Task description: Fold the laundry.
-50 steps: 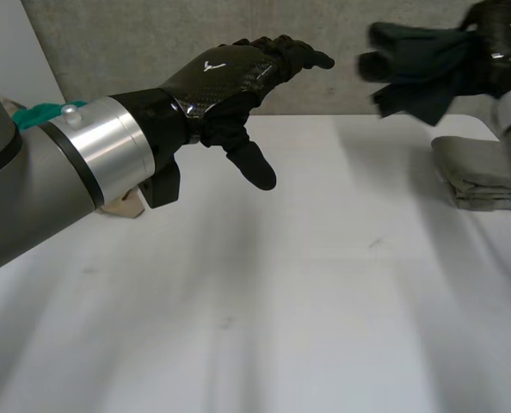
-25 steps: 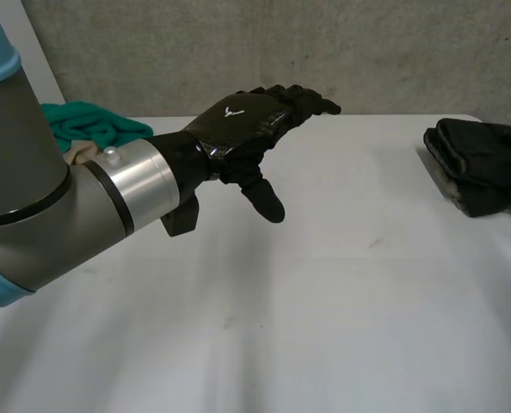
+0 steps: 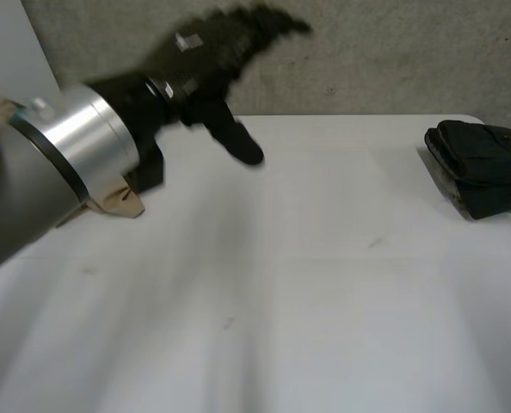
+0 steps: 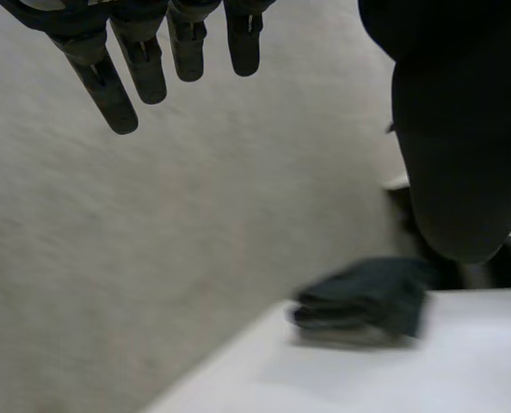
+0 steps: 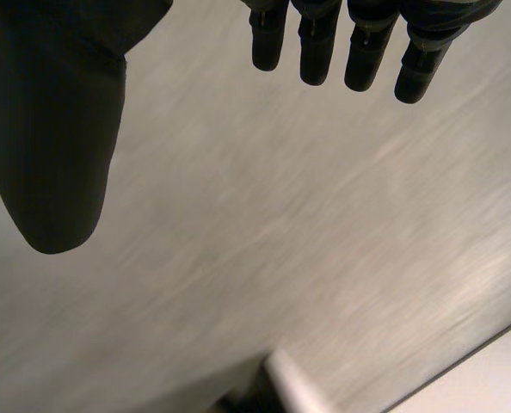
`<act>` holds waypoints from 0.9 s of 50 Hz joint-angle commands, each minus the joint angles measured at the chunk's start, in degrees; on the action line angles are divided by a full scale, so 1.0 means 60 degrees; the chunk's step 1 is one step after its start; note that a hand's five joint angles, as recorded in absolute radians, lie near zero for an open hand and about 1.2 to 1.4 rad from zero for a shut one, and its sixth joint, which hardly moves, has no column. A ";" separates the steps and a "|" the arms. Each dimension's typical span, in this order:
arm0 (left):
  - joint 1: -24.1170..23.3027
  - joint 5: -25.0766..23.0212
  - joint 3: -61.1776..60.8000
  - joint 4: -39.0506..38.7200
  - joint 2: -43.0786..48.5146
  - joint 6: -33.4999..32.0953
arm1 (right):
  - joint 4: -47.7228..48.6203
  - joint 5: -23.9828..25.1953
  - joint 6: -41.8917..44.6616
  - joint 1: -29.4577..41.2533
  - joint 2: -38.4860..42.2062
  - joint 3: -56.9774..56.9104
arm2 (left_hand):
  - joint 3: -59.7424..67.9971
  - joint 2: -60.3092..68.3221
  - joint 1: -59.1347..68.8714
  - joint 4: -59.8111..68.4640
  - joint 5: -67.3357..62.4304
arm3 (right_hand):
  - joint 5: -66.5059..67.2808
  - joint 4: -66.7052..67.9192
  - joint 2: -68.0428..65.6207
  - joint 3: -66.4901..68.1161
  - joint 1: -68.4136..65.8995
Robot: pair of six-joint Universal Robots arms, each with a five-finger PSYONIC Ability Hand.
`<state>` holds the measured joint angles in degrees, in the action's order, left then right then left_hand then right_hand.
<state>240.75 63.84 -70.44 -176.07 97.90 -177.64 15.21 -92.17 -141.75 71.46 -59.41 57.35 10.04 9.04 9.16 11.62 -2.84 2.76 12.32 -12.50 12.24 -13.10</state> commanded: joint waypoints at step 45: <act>0.5740 0.1885 0.8575 -0.4273 1.1499 -0.3807 | 0.3588 0.3570 -0.1541 0.5186 -0.1070 0.8020 | 0.2855 0.3022 0.3001 0.2592 -0.2388 | -0.0461 -0.0387 0.0417 -0.0373 0.0517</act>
<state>275.11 77.07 -21.45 -201.23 164.33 -200.49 36.96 -70.71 -151.11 102.38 -66.54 105.98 15.93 16.30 16.65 15.83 -6.27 2.76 12.09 -12.49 12.23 -13.10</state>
